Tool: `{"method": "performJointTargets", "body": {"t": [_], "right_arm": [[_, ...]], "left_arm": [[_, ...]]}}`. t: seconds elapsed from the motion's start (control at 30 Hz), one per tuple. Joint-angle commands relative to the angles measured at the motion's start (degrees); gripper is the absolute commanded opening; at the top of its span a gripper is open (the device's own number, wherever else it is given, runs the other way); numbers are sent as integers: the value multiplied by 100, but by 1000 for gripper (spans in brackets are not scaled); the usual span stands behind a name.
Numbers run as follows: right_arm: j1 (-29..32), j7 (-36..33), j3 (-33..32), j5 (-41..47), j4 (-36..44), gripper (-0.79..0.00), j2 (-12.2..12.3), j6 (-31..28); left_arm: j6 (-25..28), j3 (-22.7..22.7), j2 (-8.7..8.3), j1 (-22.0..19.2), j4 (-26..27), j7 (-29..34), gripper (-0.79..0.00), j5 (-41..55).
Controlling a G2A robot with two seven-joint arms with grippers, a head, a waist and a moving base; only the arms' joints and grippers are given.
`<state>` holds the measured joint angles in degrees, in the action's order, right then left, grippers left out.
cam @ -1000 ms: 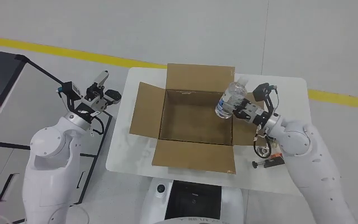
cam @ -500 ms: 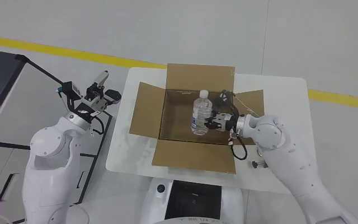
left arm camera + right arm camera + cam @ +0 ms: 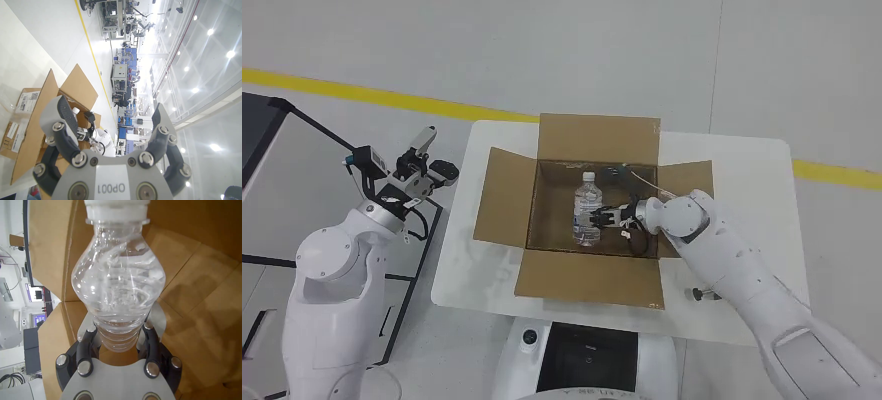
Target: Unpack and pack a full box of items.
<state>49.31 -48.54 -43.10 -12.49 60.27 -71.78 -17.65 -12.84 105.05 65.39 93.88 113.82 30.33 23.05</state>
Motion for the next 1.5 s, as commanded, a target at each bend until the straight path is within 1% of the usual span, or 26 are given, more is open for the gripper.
{"method": "performJointTargets", "body": {"t": [0.0,0.1,0.2,0.23,0.27,0.33,0.37,0.43,0.57,0.63,0.7,0.77,0.8,0.83,0.87,0.9,0.93,0.97,1.1,1.23,1.37,1.47], "right_arm": [[-82,27,109,-23,-180,-785,-63,17],[-145,91,164,-24,-376,-785,-114,30],[-233,113,228,40,-687,-785,-181,-120],[-280,122,260,82,-808,-773,-217,-177],[-316,137,288,94,-894,-739,-245,-212],[-367,154,343,130,-1016,-536,-299,-268],[-386,171,366,133,-1065,-480,-322,-290],[-413,219,402,138,-1141,-428,-362,-334],[-425,332,397,227,-1150,-425,-412,-505],[-420,350,381,210,-1109,-409,-414,-551],[-396,350,353,245,-1027,-320,-413,-595],[-361,337,344,218,-925,-292,-410,-571],[-350,315,340,205,-892,-209,-408,-562],[-341,307,338,196,-856,-166,-409,-534],[-334,301,337,186,-827,-145,-411,-512],[-332,293,341,173,-799,-102,-416,-488],[-329,282,340,191,-779,-28,-423,-473],[-330,259,341,217,-763,-3,-431,-460],[-430,231,341,233,-798,0,-471,-428],[-451,297,226,300,-706,0,-456,-716],[-287,467,-166,189,-139,0,-284,-1098],[131,563,-671,-31,740,0,-48,-1368]], "left_arm": [[0,0,0,0,0,0,0,0],[0,0,0,0,0,0,0,0],[0,0,0,0,0,0,0,0],[0,0,0,0,0,0,0,0],[0,0,0,0,0,0,0,0],[0,0,0,0,0,0,0,0],[0,0,0,0,0,0,0,0],[0,0,0,0,0,0,0,0],[0,0,0,0,0,0,0,0],[0,0,0,0,0,0,0,0],[0,0,0,0,0,0,0,0],[0,0,0,0,0,0,0,0],[0,0,0,0,0,0,0,0],[0,0,0,0,0,0,0,0],[0,0,0,0,0,0,0,0],[0,0,0,0,0,0,0,0],[0,0,0,0,0,0,0,0],[0,0,0,0,0,0,0,0],[0,0,0,0,0,0,0,0],[0,0,0,0,0,0,0,0],[0,0,0,0,0,0,0,0],[0,0,0,0,0,0,0,0]]}}
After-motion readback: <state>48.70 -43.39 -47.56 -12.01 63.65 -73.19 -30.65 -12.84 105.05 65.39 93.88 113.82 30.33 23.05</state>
